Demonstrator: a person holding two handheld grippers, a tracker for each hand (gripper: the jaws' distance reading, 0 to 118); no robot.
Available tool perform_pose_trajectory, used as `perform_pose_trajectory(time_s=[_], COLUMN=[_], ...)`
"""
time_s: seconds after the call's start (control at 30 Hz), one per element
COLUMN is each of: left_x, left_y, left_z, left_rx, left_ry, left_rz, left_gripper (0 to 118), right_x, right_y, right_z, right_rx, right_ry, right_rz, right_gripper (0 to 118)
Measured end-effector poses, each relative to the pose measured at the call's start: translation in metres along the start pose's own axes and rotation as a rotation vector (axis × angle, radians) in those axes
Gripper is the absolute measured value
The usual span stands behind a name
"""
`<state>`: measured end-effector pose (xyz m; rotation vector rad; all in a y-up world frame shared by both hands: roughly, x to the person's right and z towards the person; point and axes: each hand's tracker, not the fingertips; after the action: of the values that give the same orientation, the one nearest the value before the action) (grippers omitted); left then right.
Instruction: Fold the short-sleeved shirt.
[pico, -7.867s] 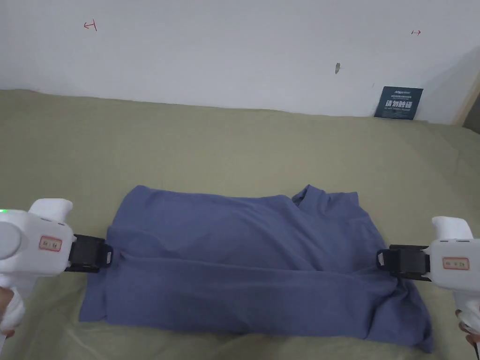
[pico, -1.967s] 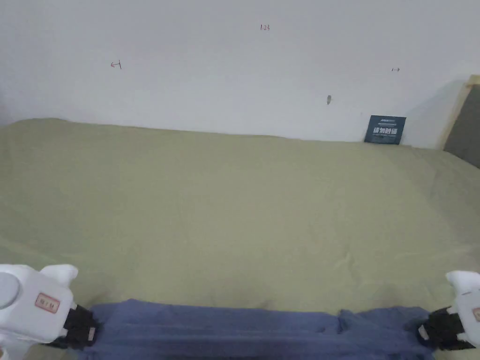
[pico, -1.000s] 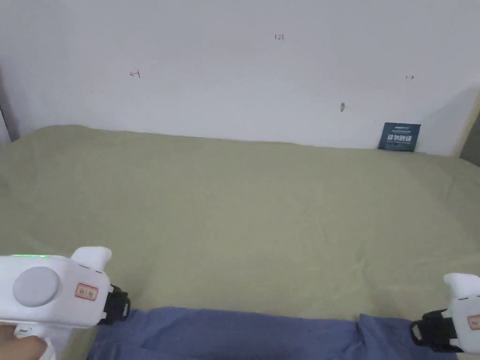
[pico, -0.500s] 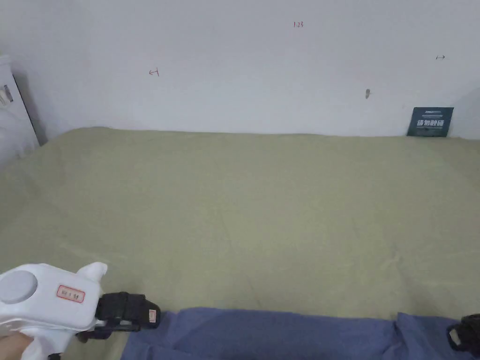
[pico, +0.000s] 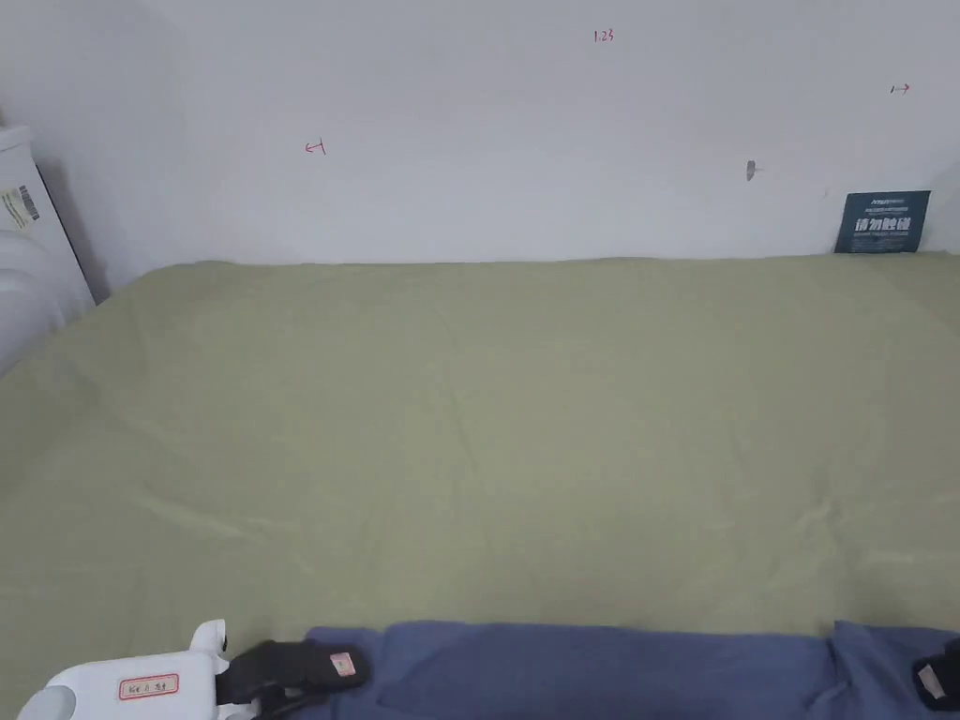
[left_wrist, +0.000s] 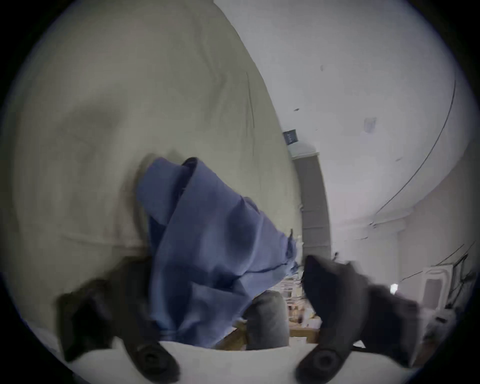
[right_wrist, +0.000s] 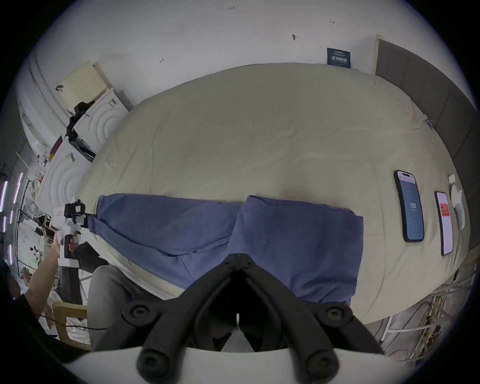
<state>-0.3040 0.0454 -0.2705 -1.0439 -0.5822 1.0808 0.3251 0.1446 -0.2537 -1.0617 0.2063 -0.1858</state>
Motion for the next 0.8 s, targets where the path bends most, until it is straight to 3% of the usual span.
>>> perform_pose_trajectory(time_s=[0.07,0.1,0.13,0.2,0.33,0.47,0.63,0.67,0.7,0.73,0.77,0.8], left_x=[0.013,0.012,0.014,0.033,0.080,0.131,0.163,0.161,0.166,0.161,0.156,0.149], left_y=[-0.011,-0.013,-0.016,-0.018,-0.006,-0.011,-0.033,-0.037,-0.051,-0.055,-0.057,-0.058], left_z=[-0.006,-0.010,-0.009,-0.010,-0.002,-0.020,-0.099,-0.116,-0.135,-0.153,-0.166,-0.178], left_rx=[0.030,0.021,0.035,0.054,0.025,-0.032,-0.185,-0.220,-0.246,-0.279,-0.294,-0.288], left_ry=[0.242,0.263,0.168,0.176,0.289,0.238,0.193,0.196,0.212,0.223,0.234,0.230], left_rz=[-0.053,-0.060,-0.027,-0.040,-0.297,-0.503,-0.573,-0.584,-0.607,-0.621,-0.613,-0.597], left_gripper=[9,9,9,9,9,9,10,18,41,84,104,106], right_x=[-0.002,-0.002,-0.002,-0.002,0.000,0.005,0.008,0.009,0.010,0.011,0.012,0.014], right_y=[-0.003,-0.004,-0.005,-0.008,-0.011,-0.007,-0.009,-0.008,-0.009,-0.011,-0.012,-0.012], right_z=[-0.003,-0.003,-0.003,0.000,0.012,0.017,0.022,0.019,0.020,0.020,0.020,0.022], right_rx=[0.000,-0.002,-0.006,-0.008,0.003,0.032,0.053,0.052,0.052,0.053,0.051,0.046], right_ry=[0.007,0.010,0.015,0.018,0.010,0.020,0.032,0.035,0.036,0.036,0.036,0.039], right_rz=[-0.001,-0.001,-0.002,0.001,0.012,0.008,-0.007,-0.007,-0.008,-0.009,-0.010,-0.007], right_gripper=[0,0,0,0,0,0,0,0,0,0,0,0])
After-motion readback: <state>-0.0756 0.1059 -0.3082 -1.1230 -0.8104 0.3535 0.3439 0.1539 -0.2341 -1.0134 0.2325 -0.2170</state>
